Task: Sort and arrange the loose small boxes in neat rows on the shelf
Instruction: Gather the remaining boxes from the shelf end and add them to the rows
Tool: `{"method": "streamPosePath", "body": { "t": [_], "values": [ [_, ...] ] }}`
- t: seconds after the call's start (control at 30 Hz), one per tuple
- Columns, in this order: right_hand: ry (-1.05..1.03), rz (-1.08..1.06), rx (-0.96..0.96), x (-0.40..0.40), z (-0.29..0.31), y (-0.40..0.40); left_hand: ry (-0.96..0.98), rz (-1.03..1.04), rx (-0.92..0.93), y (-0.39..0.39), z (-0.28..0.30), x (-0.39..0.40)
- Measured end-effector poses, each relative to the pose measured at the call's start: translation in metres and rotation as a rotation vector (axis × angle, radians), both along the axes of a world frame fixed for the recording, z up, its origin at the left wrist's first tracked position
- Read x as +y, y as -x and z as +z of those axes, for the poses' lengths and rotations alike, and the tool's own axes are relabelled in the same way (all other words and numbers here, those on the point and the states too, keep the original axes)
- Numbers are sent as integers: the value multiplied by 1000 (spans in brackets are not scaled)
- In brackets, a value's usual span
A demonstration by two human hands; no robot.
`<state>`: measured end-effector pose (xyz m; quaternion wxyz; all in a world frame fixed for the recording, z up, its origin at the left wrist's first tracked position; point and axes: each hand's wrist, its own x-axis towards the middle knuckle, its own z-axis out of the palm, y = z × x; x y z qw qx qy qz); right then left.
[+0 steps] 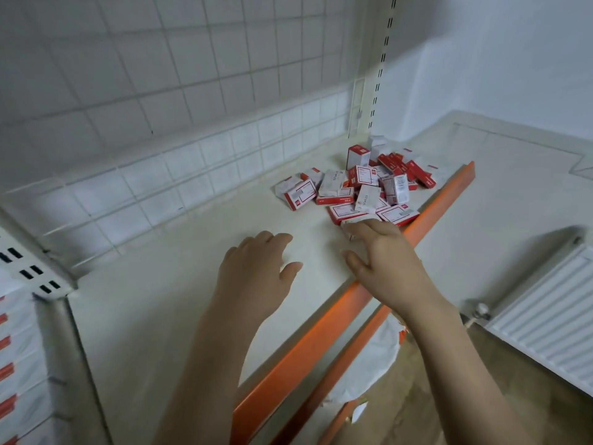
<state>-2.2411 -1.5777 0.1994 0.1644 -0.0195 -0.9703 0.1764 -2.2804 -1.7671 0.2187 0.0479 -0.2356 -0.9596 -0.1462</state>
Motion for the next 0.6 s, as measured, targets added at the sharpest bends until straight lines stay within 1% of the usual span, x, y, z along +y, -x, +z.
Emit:
{"method": "streamPosePath", "body": {
  "t": [0.13,0.33,0.43,0.6],
  "values": [
    [-43,74,-58,14,-1,31,27,71,-9,10,-5,4],
    [-71,178,-60,36,9,77,30,210,-18,17,-1,13],
    [-147,247,-84,47,16,105,13,274,-5,18,0,22],
    [-309,309,-182,59,29,147,-15,357,-3,9,-4,34]
  ]
}}
